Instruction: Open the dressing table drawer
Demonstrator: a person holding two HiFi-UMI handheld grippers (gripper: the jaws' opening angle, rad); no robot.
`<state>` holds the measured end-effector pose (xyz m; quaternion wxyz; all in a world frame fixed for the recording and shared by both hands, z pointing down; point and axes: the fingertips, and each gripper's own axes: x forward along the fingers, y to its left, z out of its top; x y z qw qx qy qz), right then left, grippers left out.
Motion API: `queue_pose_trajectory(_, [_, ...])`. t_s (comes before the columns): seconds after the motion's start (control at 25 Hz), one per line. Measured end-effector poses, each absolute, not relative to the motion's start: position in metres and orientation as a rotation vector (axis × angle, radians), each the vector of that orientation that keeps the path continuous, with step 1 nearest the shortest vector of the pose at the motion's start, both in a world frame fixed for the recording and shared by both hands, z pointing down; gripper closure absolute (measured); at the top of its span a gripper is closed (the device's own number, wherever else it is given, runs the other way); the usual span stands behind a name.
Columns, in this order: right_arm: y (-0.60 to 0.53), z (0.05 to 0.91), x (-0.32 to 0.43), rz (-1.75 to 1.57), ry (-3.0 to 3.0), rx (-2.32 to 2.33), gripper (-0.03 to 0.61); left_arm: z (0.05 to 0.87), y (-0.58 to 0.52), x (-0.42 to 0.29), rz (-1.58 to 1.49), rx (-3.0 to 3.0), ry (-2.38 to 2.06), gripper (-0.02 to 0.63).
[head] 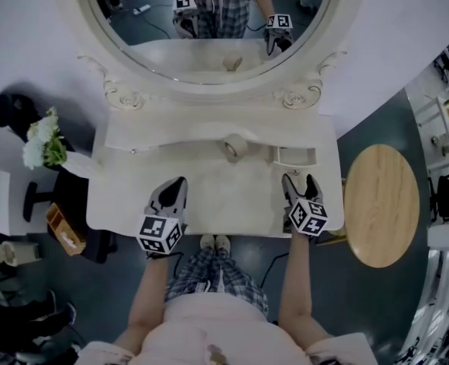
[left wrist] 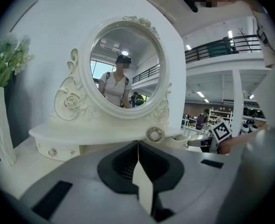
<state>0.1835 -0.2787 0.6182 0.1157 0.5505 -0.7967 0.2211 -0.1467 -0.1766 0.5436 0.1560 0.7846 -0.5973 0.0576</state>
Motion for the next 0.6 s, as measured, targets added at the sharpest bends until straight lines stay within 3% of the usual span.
queue_pose_trajectory(0.4, [-0.271,0.552,0.167,0.54,-2.492,1.641,0.207,0.507,-0.188,-0.165,0.094,2.277,-1.772,0.586])
queue_pose_trajectory(0.6, [-0.271,0.51,0.15,0.438,-2.563,1.663,0.297,0.493,-0.191,-0.177,0.066,2.278,-1.813,0.586])
